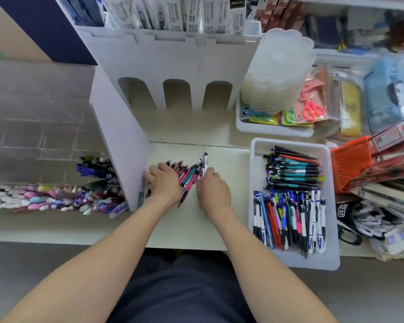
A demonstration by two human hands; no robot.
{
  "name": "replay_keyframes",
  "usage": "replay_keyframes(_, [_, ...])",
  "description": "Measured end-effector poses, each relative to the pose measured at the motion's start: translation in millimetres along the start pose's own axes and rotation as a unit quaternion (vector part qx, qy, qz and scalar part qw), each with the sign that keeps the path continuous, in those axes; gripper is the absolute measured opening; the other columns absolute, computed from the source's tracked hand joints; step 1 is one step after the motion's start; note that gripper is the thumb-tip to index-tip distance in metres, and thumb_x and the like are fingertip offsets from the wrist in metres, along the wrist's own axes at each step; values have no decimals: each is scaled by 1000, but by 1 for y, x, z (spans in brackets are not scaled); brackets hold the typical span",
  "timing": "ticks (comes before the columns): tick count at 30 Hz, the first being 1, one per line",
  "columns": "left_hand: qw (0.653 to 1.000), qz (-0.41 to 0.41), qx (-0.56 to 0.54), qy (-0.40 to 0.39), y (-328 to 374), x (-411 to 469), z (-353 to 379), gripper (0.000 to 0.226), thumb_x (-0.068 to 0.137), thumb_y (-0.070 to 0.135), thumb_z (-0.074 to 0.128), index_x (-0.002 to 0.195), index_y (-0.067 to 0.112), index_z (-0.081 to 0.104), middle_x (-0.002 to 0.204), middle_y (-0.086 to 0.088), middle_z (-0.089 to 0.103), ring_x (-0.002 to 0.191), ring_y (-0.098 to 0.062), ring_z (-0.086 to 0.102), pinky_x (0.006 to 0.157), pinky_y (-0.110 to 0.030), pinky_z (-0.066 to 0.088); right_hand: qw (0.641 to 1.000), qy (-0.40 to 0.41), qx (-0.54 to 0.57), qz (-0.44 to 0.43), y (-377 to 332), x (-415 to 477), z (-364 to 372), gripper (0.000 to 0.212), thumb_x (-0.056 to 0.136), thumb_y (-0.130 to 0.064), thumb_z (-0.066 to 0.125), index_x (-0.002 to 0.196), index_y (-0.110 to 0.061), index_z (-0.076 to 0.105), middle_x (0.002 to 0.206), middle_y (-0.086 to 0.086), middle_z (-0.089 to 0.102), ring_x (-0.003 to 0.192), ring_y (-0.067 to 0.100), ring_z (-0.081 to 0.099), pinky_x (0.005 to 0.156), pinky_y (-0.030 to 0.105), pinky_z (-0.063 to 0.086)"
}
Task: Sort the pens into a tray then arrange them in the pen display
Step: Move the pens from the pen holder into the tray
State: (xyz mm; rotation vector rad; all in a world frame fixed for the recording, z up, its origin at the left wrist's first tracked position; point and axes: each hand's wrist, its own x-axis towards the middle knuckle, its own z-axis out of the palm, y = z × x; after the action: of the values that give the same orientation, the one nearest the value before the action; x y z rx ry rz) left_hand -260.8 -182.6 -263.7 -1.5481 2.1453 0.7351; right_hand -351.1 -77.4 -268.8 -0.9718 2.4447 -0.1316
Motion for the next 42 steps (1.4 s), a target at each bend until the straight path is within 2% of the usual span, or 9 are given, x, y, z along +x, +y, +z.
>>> replay_keyframes(7, [993,66,-96,-31,-8,1,-6,34,94,-7,52,128,-2,47,129,-24,46,113,-42,52,92,-39,45,989,10,122,80,-23,5,2,48,99,-20,55,142,-2,42,131,20,46,111,44,57,88,44,45])
replay_keyframes(10, [983,85,-153,-55,-14,0,-8,32,91,-6,50,122,2,55,117,-18,61,107,-36,55,79,-37,40,967,-40,209,141,-26,5,0,72,90,-49,57,146,-9,38,133,18,38,116,46,48,101,46,39])
replay_keyframes(13, [967,34,-239,-81,-18,-5,-13,52,86,2,47,137,8,57,121,-11,69,115,-34,63,102,-46,53,972,-64,179,140,-32,1,0,112,67,-84,47,149,-9,28,134,15,32,117,40,40,107,47,36])
replay_keyframes(19, [983,67,-168,-41,-11,-12,-13,38,93,6,56,123,17,76,121,-12,70,120,-32,63,97,-36,53,993,-28,-94,63,-51,7,22,51,90,-18,41,137,1,51,136,20,42,107,30,32,73,39,32])
replay_keyframes(24, [995,72,-65,28,-9,-17,-21,46,96,9,50,136,19,67,140,-11,63,131,-36,55,102,-42,49,993,-1,-99,68,-54,15,36,95,65,0,-13,137,1,48,131,16,46,107,30,50,62,31,22])
replay_keyframes(27, [991,63,-120,4,-9,-16,-27,44,95,7,48,136,14,64,139,-11,65,129,-32,58,100,-39,48,993,-23,-81,78,-56,18,47,72,77,0,1,135,-2,44,130,14,45,109,32,50,53,32,6])
replay_keyframes(30, [982,33,-183,-6,-10,-19,-28,40,96,7,48,130,14,67,133,-10,68,122,-33,61,99,-39,52,992,-35,-118,34,-54,11,41,89,68,2,-14,132,-4,47,124,12,49,105,30,53,54,31,14])
replay_keyframes(34, [967,7,-254,-14,-10,-24,-26,45,96,5,41,136,12,61,131,-14,64,116,-35,62,97,-43,55,981,-31,-190,-28,-45,-5,22,36,94,3,42,127,-5,56,117,9,53,97,24,59,64,32,38])
replay_keyframes(42, [949,-22,-315,-24,10,-43,-15,37,103,14,41,132,16,62,122,1,56,116,-28,55,88,-32,43,990,-91,95,58,-5,-21,-11,40,86,-17,75,118,-8,52,109,8,66,104,33,68,71,33,45])
